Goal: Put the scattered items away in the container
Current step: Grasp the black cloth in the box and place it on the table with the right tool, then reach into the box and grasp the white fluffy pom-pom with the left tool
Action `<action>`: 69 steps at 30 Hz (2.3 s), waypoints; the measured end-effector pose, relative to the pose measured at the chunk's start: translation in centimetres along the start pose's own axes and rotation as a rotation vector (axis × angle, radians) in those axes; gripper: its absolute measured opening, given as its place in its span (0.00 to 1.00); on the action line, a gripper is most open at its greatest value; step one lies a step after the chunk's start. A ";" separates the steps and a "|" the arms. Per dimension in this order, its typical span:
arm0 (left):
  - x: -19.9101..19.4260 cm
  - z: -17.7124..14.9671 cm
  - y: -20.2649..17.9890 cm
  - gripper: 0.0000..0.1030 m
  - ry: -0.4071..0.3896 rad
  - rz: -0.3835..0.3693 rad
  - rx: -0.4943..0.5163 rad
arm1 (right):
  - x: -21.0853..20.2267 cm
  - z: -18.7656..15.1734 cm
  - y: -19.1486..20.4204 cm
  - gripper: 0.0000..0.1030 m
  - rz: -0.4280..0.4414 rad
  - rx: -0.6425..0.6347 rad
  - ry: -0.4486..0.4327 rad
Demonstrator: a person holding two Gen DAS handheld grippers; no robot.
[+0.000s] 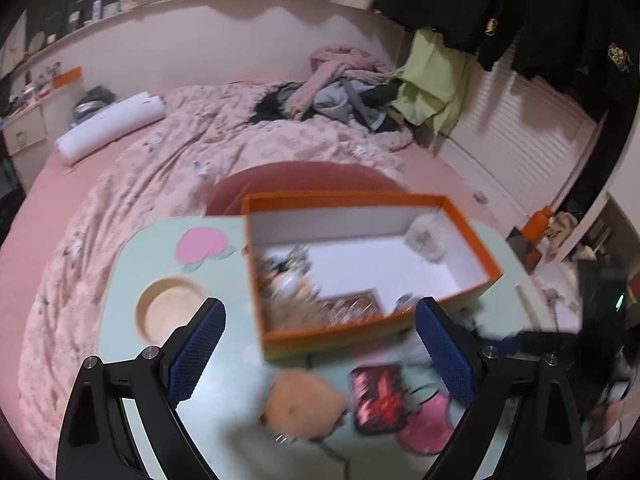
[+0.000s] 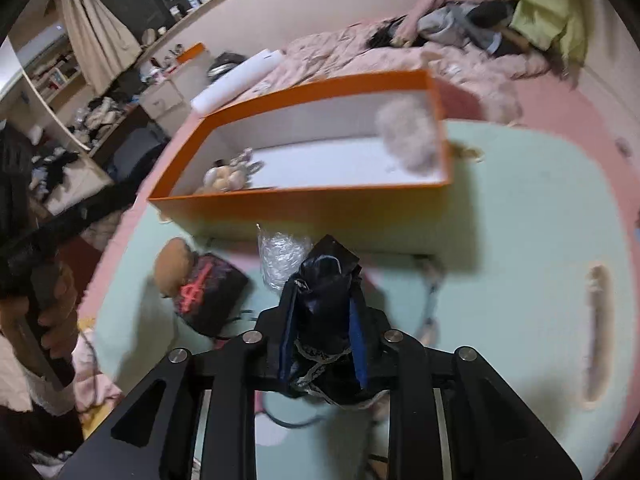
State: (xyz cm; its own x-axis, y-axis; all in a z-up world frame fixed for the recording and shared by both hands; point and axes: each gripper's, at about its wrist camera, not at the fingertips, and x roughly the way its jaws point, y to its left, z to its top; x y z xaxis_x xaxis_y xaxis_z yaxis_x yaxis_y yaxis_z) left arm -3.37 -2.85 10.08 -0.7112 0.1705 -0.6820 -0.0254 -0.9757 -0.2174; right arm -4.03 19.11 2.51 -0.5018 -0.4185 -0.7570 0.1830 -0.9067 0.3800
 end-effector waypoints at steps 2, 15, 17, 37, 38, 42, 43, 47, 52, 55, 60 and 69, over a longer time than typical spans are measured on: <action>0.8 1.4 -1.3 0.93 0.017 -0.028 0.029 | 0.5 -0.3 0.5 0.31 0.020 -0.002 0.001; 13.7 8.4 -9.4 0.69 0.310 -0.248 -0.027 | -4.1 -0.7 -2.5 0.59 -0.069 0.127 -0.150; 15.4 8.5 -9.5 0.68 0.346 -0.272 -0.083 | -4.4 -0.8 -3.4 0.59 -0.067 0.147 -0.154; 19.8 7.0 -8.5 0.35 0.413 -0.162 -0.149 | -4.5 -1.0 -4.5 0.59 -0.042 0.184 -0.159; 19.8 6.9 -8.2 0.34 0.424 -0.174 -0.157 | -4.5 -1.0 -4.5 0.59 -0.042 0.184 -0.159; 19.5 6.8 -7.4 0.32 0.427 -0.184 -0.156 | -4.4 -1.1 -4.7 0.59 -0.041 0.193 -0.157; 19.4 6.8 -7.3 0.32 0.425 -0.185 -0.160 | -4.4 -1.1 -4.8 0.59 -0.041 0.195 -0.156; 18.8 6.8 -6.4 0.32 0.414 -0.210 -0.186 | -4.4 -1.2 -5.0 0.59 -0.040 0.203 -0.157; 17.5 7.5 -5.7 0.32 0.381 -0.239 -0.206 | -4.4 -1.2 -5.1 0.59 -0.041 0.208 -0.158; 17.2 7.8 -5.9 0.32 0.375 -0.251 -0.209 | -4.4 -1.2 -5.1 0.59 -0.041 0.209 -0.160; 16.7 8.1 -6.7 0.32 0.370 -0.282 -0.207 | -4.5 -1.2 -5.1 0.59 -0.035 0.211 -0.158; 8.7 8.0 -5.6 0.32 0.218 -0.369 -0.199 | -4.4 -1.2 -4.8 0.59 -0.038 0.207 -0.153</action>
State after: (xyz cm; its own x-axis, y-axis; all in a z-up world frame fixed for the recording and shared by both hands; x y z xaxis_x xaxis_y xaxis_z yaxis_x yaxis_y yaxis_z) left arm -15.04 3.03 10.93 -0.5151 0.5466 -0.6602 -0.0984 -0.8029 -0.5880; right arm -1.66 25.28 3.34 -0.6298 -0.3576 -0.6895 -0.0073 -0.8850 0.4656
